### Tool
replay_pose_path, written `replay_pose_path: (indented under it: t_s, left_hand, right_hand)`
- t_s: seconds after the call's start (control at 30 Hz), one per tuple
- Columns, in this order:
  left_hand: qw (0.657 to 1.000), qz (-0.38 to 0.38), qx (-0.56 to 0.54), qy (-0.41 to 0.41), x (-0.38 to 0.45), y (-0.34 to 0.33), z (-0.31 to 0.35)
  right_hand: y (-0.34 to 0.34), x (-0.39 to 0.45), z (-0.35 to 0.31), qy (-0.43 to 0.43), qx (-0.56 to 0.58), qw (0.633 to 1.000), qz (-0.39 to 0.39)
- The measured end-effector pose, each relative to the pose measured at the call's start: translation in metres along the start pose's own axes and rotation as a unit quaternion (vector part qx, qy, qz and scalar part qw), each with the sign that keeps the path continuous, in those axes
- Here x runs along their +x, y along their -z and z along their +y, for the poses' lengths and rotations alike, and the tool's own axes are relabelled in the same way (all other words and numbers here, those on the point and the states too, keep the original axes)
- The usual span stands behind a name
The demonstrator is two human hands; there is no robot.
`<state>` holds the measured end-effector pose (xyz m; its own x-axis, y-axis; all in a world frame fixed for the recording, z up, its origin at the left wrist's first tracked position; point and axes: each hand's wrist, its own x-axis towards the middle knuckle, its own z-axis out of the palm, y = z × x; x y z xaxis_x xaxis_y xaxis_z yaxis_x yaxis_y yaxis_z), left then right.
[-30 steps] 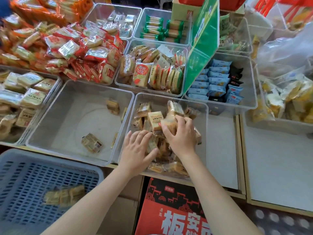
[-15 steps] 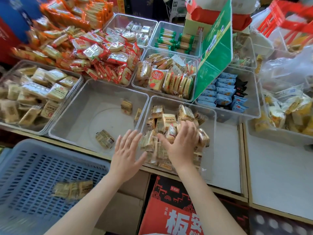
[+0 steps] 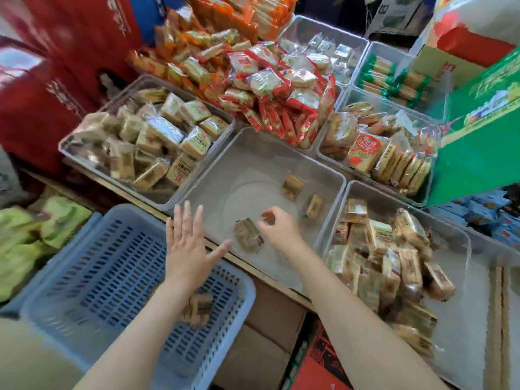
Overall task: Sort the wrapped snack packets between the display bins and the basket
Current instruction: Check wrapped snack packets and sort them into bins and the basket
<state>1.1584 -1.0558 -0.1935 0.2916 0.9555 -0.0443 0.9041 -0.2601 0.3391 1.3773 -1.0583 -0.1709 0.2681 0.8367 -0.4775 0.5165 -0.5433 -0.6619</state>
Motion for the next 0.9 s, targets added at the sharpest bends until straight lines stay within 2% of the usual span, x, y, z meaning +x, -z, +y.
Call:
replay_pose_path:
  t_s: [0.13, 0.2, 0.27, 0.37, 0.43, 0.53, 0.57, 0.63, 0.67, 0.7, 0.73, 0.77, 0.8, 0.83, 0.9]
  left_hand:
    - [1.000, -0.010, -0.016, 0.001, 0.003, -0.007, -0.008]
    - [1.000, -0.022, -0.017, 0.007, 0.002, -0.009, -0.010]
    - [0.999, -0.033, -0.015, 0.007, 0.003, -0.010, -0.011]
    - [0.999, -0.032, -0.013, 0.006, 0.004, -0.012, -0.013]
    - [0.999, -0.036, 0.007, 0.004, 0.005, -0.011, -0.013]
    - [0.998, -0.037, 0.052, -0.013, 0.012, 0.004, -0.006]
    - [0.999, -0.046, 0.015, -0.019, 0.018, 0.012, 0.000]
    - [0.987, -0.088, -0.135, 0.007, 0.037, 0.027, 0.018]
    - [0.967, -0.113, -0.223, 0.045, 0.050, 0.031, 0.027]
    - [0.928, -0.154, -0.321, 0.106, 0.065, 0.035, 0.038]
    - [0.861, -0.210, -0.431, 0.171, 0.081, 0.036, 0.048]
    - [0.778, -0.263, -0.526, 0.222, 0.096, 0.035, 0.057]
    - [0.709, -0.307, -0.583, 0.251, 0.109, 0.031, 0.064]
    - [0.671, -0.338, -0.611, 0.249, 0.118, 0.024, 0.068]
    - [0.640, -0.343, -0.646, 0.235, 0.129, 0.006, 0.073]
  right_hand:
    - [-0.033, 0.041, 0.005, -0.090, -0.046, 0.992, -0.075]
    - [-0.049, 0.052, 0.010, -0.099, -0.136, 0.981, -0.097]
    - [-0.058, 0.058, 0.013, -0.081, -0.228, 0.967, -0.083]
    - [-0.062, 0.057, 0.010, -0.087, -0.223, 0.969, -0.061]
    - [-0.058, 0.056, 0.010, -0.100, -0.177, 0.978, -0.045]
    - [-0.038, 0.052, 0.004, -0.126, -0.005, 0.992, -0.020]
    - [-0.029, 0.050, 0.002, -0.134, 0.046, 0.990, -0.014]
    - [-0.013, 0.047, 0.000, -0.138, 0.165, 0.977, -0.008]
    - [-0.007, 0.047, 0.000, -0.133, 0.237, 0.962, -0.006]
    - [-0.001, 0.046, 0.000, -0.126, 0.305, 0.944, -0.005]
    - [0.004, 0.046, 0.002, -0.120, 0.355, 0.927, 0.000]
    - [0.010, 0.048, 0.004, -0.115, 0.389, 0.914, 0.003]
    - [0.015, 0.049, 0.005, -0.109, 0.405, 0.908, 0.005]
    - [0.020, 0.051, 0.006, -0.101, 0.409, 0.907, 0.002]
    - [0.027, 0.055, 0.010, -0.087, 0.376, 0.923, -0.006]
